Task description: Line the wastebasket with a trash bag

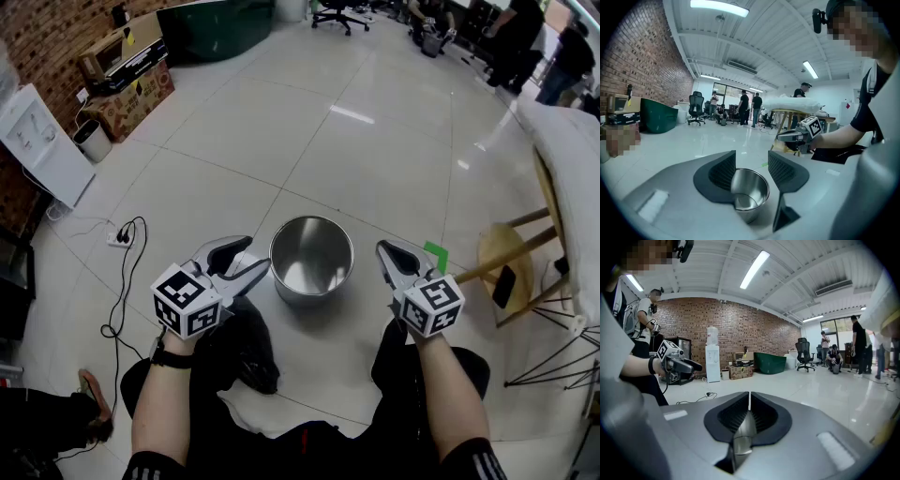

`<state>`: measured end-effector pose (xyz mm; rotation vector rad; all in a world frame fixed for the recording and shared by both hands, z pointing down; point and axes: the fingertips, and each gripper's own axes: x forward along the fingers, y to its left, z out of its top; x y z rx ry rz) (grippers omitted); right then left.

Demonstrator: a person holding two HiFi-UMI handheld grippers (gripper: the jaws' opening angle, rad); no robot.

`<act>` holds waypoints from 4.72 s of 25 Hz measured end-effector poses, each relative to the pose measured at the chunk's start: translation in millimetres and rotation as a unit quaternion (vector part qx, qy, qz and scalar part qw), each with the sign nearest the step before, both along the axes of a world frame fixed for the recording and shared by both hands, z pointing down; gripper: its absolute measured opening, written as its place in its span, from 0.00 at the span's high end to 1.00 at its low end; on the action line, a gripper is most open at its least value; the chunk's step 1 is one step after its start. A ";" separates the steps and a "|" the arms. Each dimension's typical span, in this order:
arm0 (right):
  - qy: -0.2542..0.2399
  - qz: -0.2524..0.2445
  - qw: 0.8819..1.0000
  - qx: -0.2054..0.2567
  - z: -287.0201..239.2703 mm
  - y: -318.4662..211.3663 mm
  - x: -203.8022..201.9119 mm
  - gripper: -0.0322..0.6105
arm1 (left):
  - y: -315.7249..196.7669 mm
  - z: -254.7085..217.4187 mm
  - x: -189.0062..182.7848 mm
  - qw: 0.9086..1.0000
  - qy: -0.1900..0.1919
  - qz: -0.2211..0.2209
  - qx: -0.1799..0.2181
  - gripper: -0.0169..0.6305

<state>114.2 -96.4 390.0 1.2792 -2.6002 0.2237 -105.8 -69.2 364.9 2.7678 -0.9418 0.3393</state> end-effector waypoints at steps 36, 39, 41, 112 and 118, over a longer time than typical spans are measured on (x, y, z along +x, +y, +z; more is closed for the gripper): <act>0.069 -0.319 0.932 -0.157 210.2 112.4 -344.8 0.66 | -10.4 -12.5 -103.2 0.996 -0.008 -0.083 -0.009 0.60; 0.086 -0.342 0.915 -0.195 256.9 130.3 -359.2 0.64 | -14.3 -4.0 -117.9 0.995 -0.010 -0.099 -0.019 0.59; 0.096 -0.353 0.905 -0.217 281.6 141.1 -369.0 0.61 | -16.4 3.6 -129.8 0.993 -0.012 -0.110 -0.030 0.59; 0.010 -0.002 0.999 0.044 -87.7 6.8 -68.3 0.94 | -21.7 -39.7 83.0 0.983 -0.165 0.081 0.021 0.97; 0.049 0.006 0.998 0.027 -55.8 -2.2 -47.7 0.94 | -30.4 -10.7 91.9 0.983 -0.152 0.097 -0.021 0.73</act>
